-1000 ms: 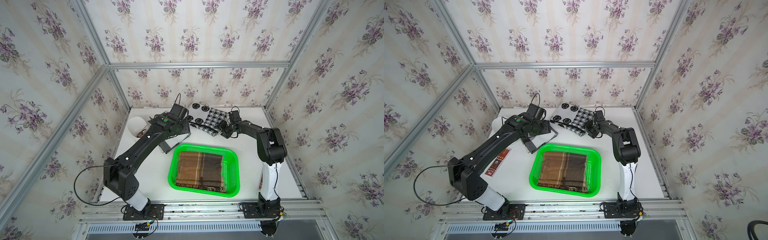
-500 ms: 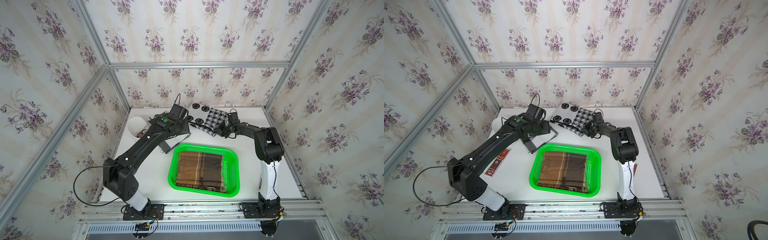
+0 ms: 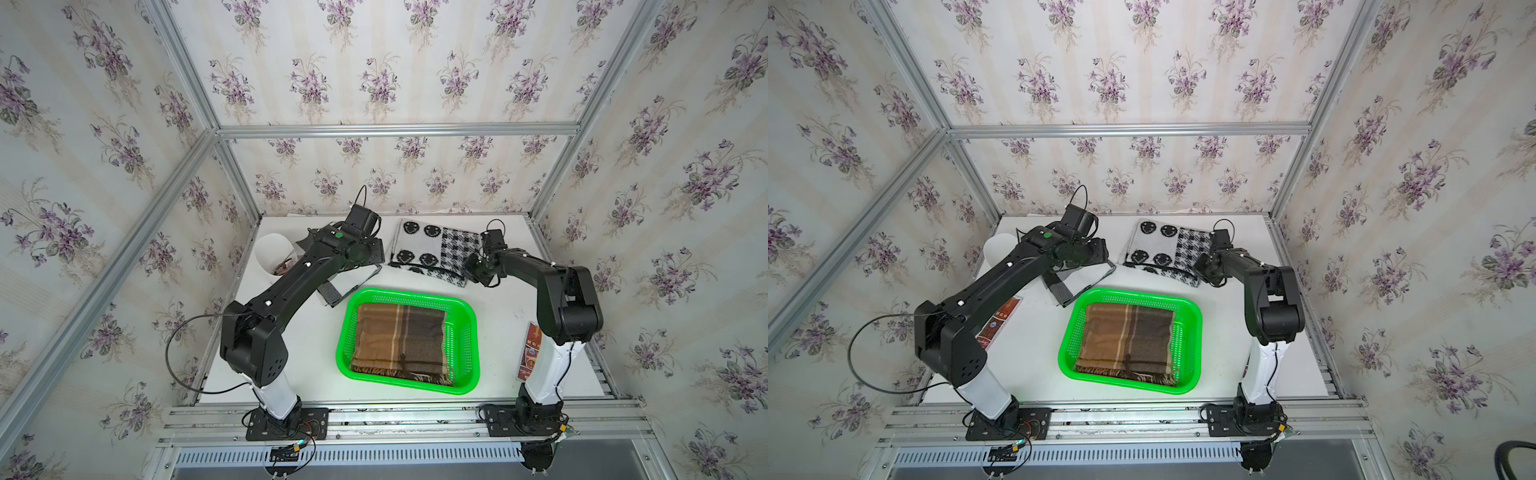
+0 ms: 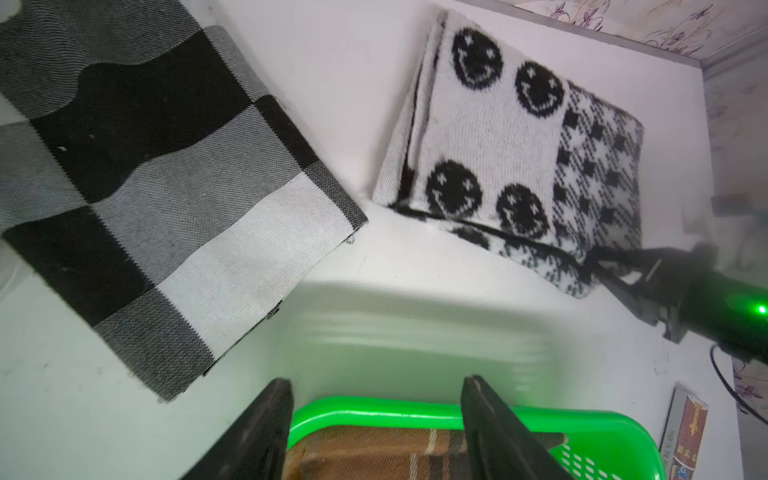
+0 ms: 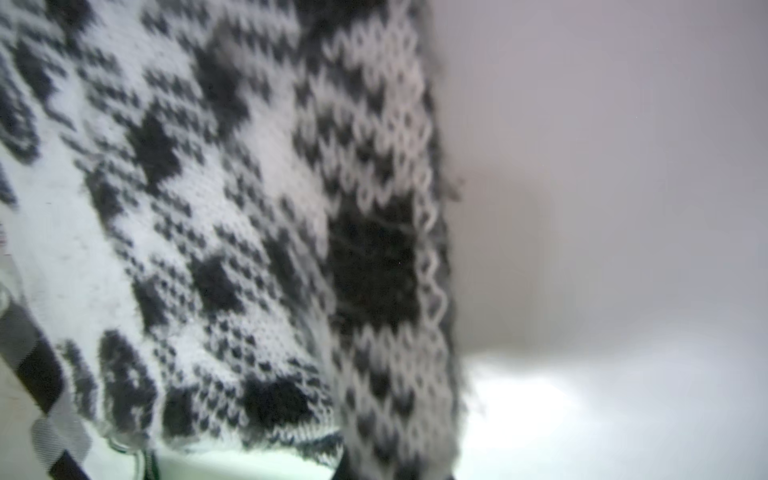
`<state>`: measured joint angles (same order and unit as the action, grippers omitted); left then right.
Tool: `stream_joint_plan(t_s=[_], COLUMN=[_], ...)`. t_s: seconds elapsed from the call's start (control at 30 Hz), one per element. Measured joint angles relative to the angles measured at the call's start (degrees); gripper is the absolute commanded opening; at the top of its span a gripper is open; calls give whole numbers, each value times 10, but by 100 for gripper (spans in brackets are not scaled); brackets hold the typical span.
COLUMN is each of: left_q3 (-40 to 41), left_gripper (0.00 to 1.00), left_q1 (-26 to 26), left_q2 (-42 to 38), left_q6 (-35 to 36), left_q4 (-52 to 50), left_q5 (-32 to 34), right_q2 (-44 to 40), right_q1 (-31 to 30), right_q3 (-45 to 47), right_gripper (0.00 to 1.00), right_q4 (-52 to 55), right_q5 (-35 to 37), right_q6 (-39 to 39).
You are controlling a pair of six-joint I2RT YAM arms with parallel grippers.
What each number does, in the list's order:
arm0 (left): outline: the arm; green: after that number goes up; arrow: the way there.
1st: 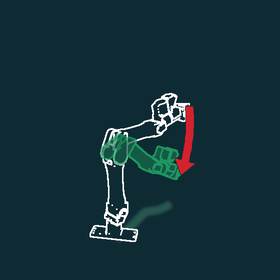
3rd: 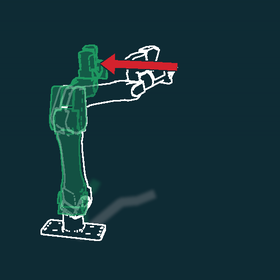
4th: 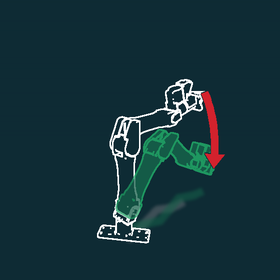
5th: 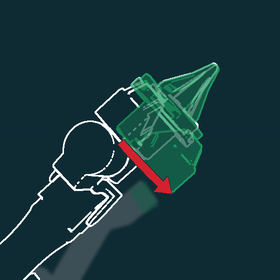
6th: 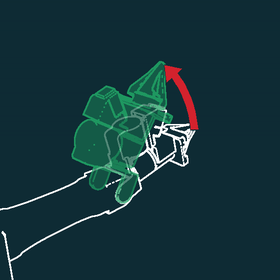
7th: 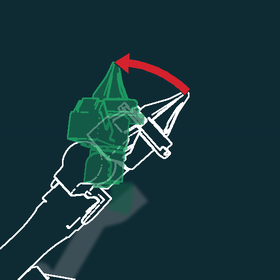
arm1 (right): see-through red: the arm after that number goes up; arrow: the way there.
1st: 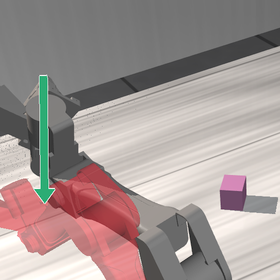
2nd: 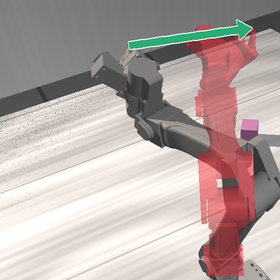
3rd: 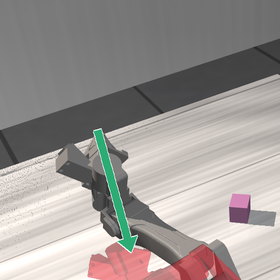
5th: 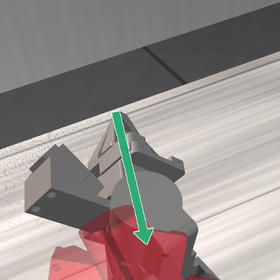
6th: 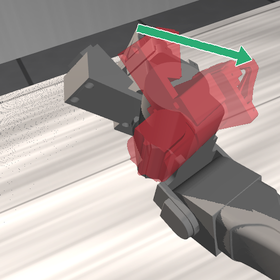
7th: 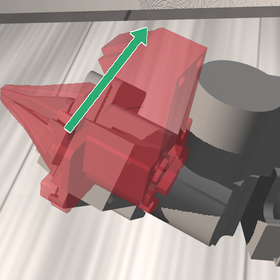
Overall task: Put the folded scarf in the basket
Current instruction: Pick up the scarf at the center of the board.
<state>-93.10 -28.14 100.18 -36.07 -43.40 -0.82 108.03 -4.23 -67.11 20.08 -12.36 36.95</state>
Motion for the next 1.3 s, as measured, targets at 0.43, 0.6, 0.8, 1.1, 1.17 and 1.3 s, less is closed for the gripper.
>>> stream_joint_plan(t_s=[0.43,0.6,0.8,1.1,1.17,1.3], left_q3=[-220,-304,-346,-401,-424,-442], left_gripper=[68,70,77,84,85,86], left_q1=[-21,-31,-26,-14,-12,-11], left_q2=[291,367,411,461,486,511], left_q6=[69,87,107,130,131,135], left_q4=[82,72,47,46,41,42], left_q5=[-137,-169,-149,-159,-170,-196], right_q2=[-105,-102,-89,11,31,43], right_q1=[42,56,90,98,98,98], right_q3=[35,36,42,-26,-33,-32], right_gripper=[55,55,61,64,64,64], right_q4=[28,28,4,-42,-48,-54], right_q5=[61,73,61,3,-10,-35], right_q6=[-54,-49,-39,-42,-42,-42])
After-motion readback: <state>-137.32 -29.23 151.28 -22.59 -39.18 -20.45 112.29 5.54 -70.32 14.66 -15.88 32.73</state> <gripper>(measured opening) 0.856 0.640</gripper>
